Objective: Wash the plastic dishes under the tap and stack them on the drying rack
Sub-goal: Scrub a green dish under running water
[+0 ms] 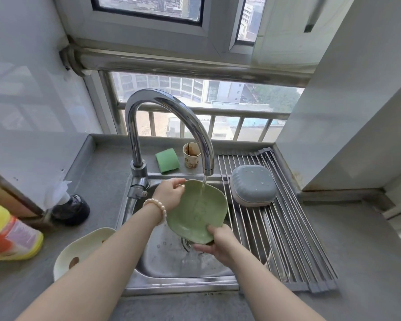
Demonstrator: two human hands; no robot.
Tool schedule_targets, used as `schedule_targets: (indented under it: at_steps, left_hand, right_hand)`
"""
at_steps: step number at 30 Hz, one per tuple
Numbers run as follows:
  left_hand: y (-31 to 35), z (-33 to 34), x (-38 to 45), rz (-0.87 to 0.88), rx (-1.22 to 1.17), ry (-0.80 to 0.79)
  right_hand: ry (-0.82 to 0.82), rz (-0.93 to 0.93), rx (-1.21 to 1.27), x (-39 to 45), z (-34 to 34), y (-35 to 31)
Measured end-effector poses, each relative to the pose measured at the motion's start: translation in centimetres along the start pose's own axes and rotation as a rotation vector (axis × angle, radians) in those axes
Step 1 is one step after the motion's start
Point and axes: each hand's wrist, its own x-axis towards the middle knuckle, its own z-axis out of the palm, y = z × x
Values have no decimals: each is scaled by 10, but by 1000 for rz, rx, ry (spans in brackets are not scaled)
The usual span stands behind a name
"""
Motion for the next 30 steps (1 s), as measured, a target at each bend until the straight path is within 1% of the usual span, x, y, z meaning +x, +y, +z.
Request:
schedule_targets:
  at_steps: [1,2,4,5,6,7,9,10,11,12,14,15,16,17,19,21,22,24,27,28,30]
  left_hand:
    - [1,1,1,-49,-48,8]
    - [0,2,3,-134,-169,-2]
    - [4,2,3,-372,-554,-76]
    - [6,2,2,-478,-720,-146]
    - [7,1,3,-557,-848,-206]
    - [8,1,3,-615,-918,-221]
    - [2,4,9,-697,-968,-170]
    - [0,6,9,-722,-961,-125]
    - [-3,9,10,-716,-918,-79]
    - [-18,16,22,-698,-838,-21]
    - [-61,33,55,-647,-689,122]
    - [-62,36,55,-629,-625,166]
    - [-46,34,42,-612,-583,175]
    - [-26,33,26,-587,-560,152]
    - [-5,36,13,-532,-492,66]
    - [8,42,10,-461,-479,20]
    - [14,44,9,-422,-459,33]
    - [23,45,12,-320,-276,11]
    - [30,49,12,-193,4,-40]
    - [33,53,10,-147,108,-28]
    - [42,62,4,-96,350,72]
  right_hand:
    - [19,-38,-40,0,2,-1]
    - [62,-132,-158,1,3,-2]
    - [210,-427,-604,1,-4,-4]
    - [253,-577,-789,0,-9,-4]
    - [245,-704,-893,-1,-13,-4]
    - [220,-813,-982,-1,-19,-2]
    - [232,-1056,-1244,2,-28,1]
    - [231,-1170,-1342,4,-32,3]
    - [192,-1256,-1410,6,-36,5]
    - [105,-1278,-1473,4,-37,5]
    - [-43,-1262,-1563,-5,-34,0]
    - [-80,-1245,-1573,-8,-31,-5]
    - [-85,-1226,-1576,-11,-25,-12]
    - [-75,-1194,-1578,-13,-17,-21]
    - [-33,-1085,-1603,-13,2,-41]
    - [96,-1020,-1642,-8,16,-57]
    - [186,-1012,-1609,-6,19,-63]
    - [313,-955,-1489,-4,20,-73]
    - [359,-731,-1362,2,12,-87]
    - [374,-663,-1336,3,9,-91]
    - [401,-556,-1231,5,3,-95]
